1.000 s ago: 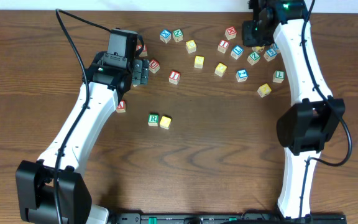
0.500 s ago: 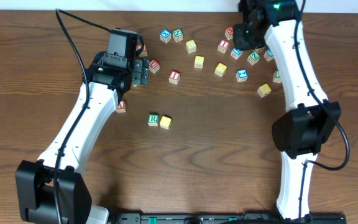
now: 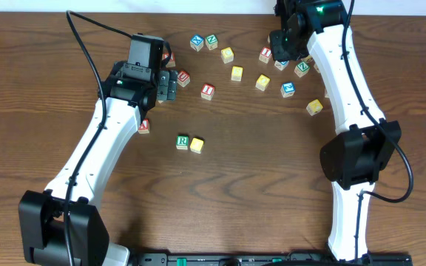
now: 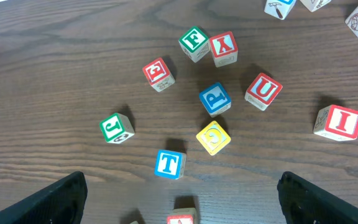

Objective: Spell out ROBOT
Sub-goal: 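Lift the green B block and carry it toward the R and O blocks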

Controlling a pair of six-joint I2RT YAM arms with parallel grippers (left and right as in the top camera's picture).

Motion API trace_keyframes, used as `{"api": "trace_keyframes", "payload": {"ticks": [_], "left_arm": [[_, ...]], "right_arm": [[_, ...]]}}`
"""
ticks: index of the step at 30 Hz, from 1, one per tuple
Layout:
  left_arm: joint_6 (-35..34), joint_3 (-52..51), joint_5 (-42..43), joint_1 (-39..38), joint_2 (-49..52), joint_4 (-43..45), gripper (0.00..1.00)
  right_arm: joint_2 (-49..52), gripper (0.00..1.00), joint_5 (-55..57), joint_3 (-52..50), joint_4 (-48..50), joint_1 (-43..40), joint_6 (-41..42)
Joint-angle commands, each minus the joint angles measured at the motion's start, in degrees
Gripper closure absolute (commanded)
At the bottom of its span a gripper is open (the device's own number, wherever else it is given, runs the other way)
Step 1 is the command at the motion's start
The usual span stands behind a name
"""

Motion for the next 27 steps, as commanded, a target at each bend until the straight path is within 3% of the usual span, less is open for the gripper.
{"api": "trace_keyframes", "payload": {"ticks": [1,21,27], "left_arm": [[0.35,1.05,-0.72,0.35,-1.42,-0.20,0.04],[0.37,1.05,-0.72,0.35,-1.42,-0.22,0.04],[0.37,1.05,-0.72,0.35,-1.42,-0.20,0.04]], "right_arm": [[-1.53,0.89,0.48,0.92,-0.17,1.11,0.52],[-2.47,0.88,1.38,0.72,3.58,7.98,1.03],[-9.42,0.82,1.57,-9.31,11.32,8.20,1.03]]}}
